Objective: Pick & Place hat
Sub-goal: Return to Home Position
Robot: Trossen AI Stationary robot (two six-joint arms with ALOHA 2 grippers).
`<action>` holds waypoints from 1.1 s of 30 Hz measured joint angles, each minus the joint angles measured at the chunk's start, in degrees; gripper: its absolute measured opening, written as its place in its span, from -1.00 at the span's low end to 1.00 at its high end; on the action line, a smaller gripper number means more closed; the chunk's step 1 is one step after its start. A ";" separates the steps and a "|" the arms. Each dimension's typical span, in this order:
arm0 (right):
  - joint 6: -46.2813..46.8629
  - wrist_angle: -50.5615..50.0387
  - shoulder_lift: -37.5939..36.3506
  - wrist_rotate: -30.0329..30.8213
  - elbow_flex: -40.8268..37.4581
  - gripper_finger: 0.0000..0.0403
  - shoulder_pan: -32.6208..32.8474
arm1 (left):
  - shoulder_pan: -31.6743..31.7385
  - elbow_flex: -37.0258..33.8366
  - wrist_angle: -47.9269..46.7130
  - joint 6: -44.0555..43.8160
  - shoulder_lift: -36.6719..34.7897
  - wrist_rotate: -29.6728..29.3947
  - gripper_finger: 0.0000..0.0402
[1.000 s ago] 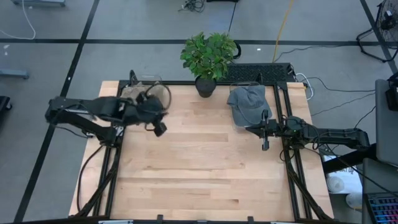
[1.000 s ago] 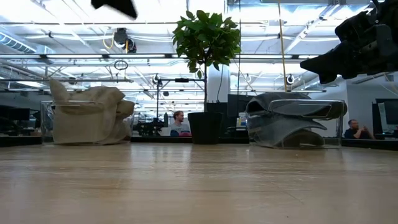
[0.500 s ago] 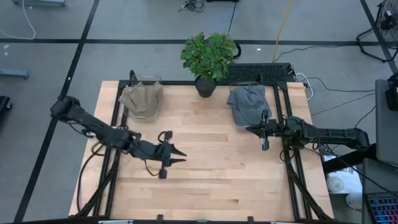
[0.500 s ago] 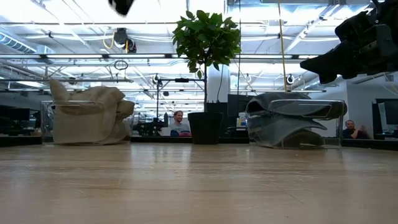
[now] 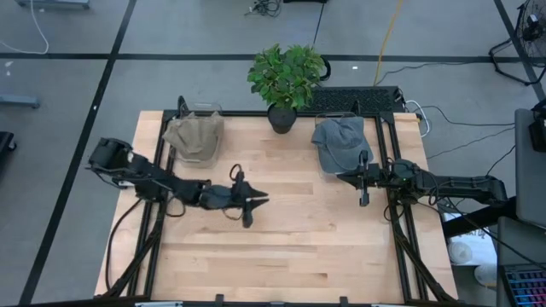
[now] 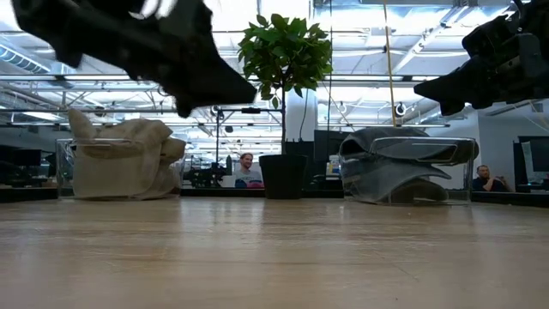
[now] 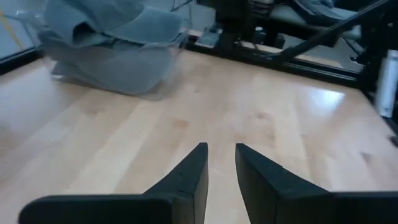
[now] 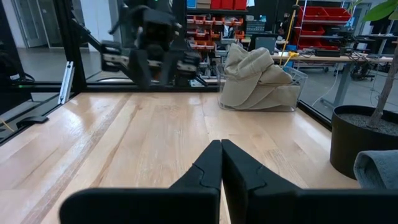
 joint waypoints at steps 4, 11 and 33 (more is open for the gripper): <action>0.00 0.01 0.00 0.00 0.00 -1.00 0.00 | 5.32 0.21 4.17 0.57 2.74 6.76 -0.56; -0.01 -0.01 0.00 0.00 0.00 -1.00 0.01 | 18.60 1.13 -3.58 5.33 -8.21 25.47 -0.56; -0.01 0.01 0.02 0.00 0.00 -1.00 0.01 | -6.98 -17.97 -37.92 15.63 -67.39 -14.59 -0.56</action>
